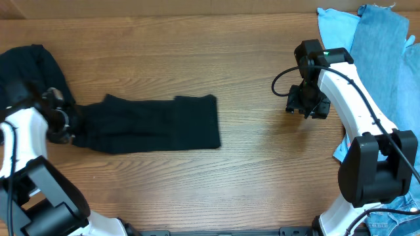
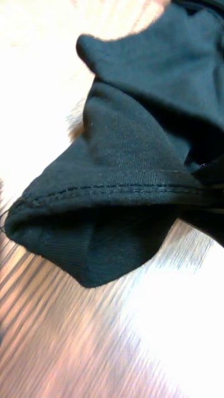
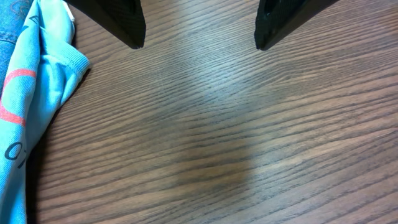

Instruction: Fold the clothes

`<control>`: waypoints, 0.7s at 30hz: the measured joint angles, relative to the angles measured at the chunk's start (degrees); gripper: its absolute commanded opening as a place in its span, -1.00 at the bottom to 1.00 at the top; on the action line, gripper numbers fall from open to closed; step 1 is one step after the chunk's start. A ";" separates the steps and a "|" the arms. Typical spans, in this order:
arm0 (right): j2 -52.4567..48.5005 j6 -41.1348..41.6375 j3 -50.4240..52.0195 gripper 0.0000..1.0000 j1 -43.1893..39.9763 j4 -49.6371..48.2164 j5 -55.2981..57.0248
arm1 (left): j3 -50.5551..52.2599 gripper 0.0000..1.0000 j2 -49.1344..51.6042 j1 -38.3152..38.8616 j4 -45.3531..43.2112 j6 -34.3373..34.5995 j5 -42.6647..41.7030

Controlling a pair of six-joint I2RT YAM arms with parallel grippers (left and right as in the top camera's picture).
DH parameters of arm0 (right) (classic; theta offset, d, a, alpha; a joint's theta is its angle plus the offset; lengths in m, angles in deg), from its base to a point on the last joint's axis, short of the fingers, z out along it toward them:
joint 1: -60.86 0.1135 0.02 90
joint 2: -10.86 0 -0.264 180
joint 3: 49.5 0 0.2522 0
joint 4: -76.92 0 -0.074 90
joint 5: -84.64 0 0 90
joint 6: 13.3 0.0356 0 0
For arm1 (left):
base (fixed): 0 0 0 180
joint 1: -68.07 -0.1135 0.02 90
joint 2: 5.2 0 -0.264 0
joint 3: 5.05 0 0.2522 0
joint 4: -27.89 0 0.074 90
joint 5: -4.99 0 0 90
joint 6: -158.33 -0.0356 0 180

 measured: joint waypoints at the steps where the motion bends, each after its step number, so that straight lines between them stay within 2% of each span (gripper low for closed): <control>1: 0.00 -0.02 0.00 0.21 0.00 0.00 0.00 | -0.87 -0.92 -0.11 -1.11 0.44 -0.02 0.02; 6: 0.00 -0.02 0.00 0.21 0.00 0.00 0.04 | -3.58 -0.92 -0.13 -4.42 0.92 -1.53 -0.81; 8: 0.00 -0.02 0.00 0.21 0.00 0.02 0.00 | -4.66 -0.92 -0.13 -3.98 1.03 -3.26 -5.68; 9: 0.00 -0.02 0.00 0.21 0.00 0.00 0.02 | -5.27 -0.92 -0.79 -2.97 1.11 -5.11 -11.26; 12: 0.00 0.02 0.00 0.21 0.00 0.00 -0.33 | -5.40 -0.92 -2.73 -0.72 1.18 -6.05 -15.54; 18: 0.00 0.00 0.00 0.21 0.00 -0.13 -1.25 | -6.03 -0.92 -9.01 11.58 1.95 -7.28 -18.47; 21: 0.00 0.00 0.00 0.21 0.00 -0.11 -1.29 | -6.14 -0.92 -9.05 18.49 2.19 -7.30 -16.11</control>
